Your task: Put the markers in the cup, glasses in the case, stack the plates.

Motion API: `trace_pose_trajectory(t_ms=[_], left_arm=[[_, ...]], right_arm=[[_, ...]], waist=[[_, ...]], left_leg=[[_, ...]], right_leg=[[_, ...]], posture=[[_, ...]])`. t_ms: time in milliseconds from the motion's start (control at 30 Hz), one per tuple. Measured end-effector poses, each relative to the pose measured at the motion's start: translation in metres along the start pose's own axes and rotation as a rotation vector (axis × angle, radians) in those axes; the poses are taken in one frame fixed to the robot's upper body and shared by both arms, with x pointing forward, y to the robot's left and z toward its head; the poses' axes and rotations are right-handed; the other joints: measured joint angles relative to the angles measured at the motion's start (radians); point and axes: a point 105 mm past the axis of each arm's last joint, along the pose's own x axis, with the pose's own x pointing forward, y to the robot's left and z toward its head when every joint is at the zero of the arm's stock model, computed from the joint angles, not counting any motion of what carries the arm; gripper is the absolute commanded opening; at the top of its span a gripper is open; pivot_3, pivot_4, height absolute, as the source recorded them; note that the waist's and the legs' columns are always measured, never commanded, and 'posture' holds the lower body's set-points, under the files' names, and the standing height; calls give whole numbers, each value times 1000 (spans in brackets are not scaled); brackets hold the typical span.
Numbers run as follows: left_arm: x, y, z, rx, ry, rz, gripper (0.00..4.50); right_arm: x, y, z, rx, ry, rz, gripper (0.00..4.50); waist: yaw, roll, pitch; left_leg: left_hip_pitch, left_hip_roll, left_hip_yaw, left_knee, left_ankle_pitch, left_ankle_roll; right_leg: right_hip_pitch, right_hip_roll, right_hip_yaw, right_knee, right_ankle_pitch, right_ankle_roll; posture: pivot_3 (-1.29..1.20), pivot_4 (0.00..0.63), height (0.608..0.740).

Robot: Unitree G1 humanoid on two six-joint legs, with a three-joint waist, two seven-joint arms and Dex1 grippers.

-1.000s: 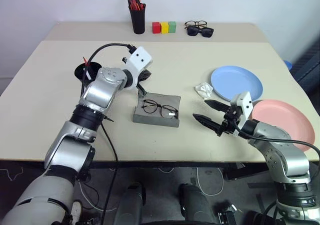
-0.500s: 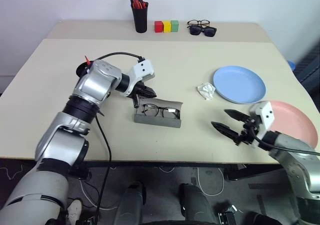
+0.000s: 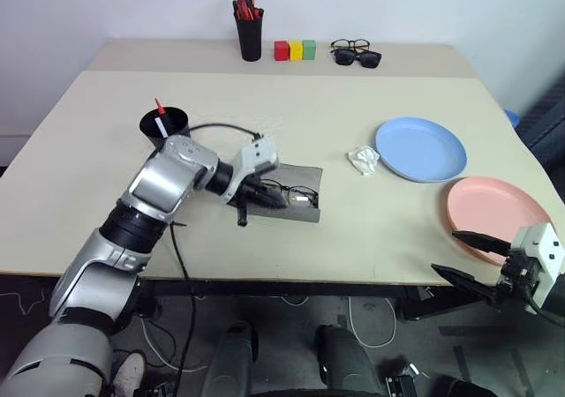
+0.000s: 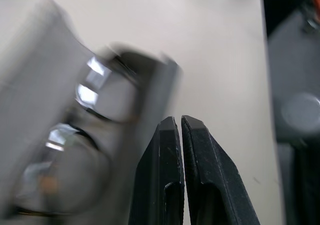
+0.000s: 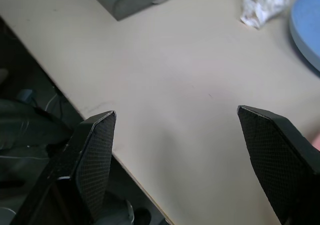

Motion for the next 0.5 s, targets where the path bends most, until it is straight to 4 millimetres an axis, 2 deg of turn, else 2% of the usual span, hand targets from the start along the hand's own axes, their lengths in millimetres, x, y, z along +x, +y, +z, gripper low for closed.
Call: trace_pose_trajectory(t_ms=[133, 200, 267, 333, 433, 500], left_arm=[[2, 40, 30, -1, -70, 181, 131], [4, 56, 33, 2, -57, 263, 131], [9, 71, 24, 1, -12, 329, 131], [19, 77, 8, -1, 52, 352, 131], [36, 76, -17, -7, 138, 320, 131], [38, 71, -19, -1, 144, 268, 131]], right_arm=[[8, -1, 7, -41, -37, 30, 3979], [10, -3, 10, -60, -54, 35, 3979], [12, -4, 9, -63, -62, 37, 3979], [14, -4, 7, -61, -67, 46, 3979], [16, -4, 9, -76, -78, 56, 3979], [17, -4, 8, -83, -84, 60, 3979]], waist=[[2, 0, 0], [2, 0, 0], [0, 0, 0], [1, 0, 0], [2, 0, 0], [1, -1, 0]], left_leg=[[0, 0, 0, 0, 0, 1], [0, -1, 0, -2, 0, 1], [0, -1, 0, -4, 0, 2], [0, -1, 0, -4, -1, 2], [-4, -1, 0, -3, -1, 2], [-4, -1, 0, -3, -1, 2]], right_leg=[[1, 0, 0, 0, -1, 2], [1, 0, 0, 0, -1, 1], [0, 0, 0, 0, -1, 2], [-1, 0, 0, 2, -1, 6], [-4, 0, 0, 2, 0, 7], [-4, 0, 0, 1, 0, 7]], posture=[[0, 150, 740], [0, 150, 740], [0, 150, 740], [0, 150, 740], [0, 150, 740], [0, 150, 740]])
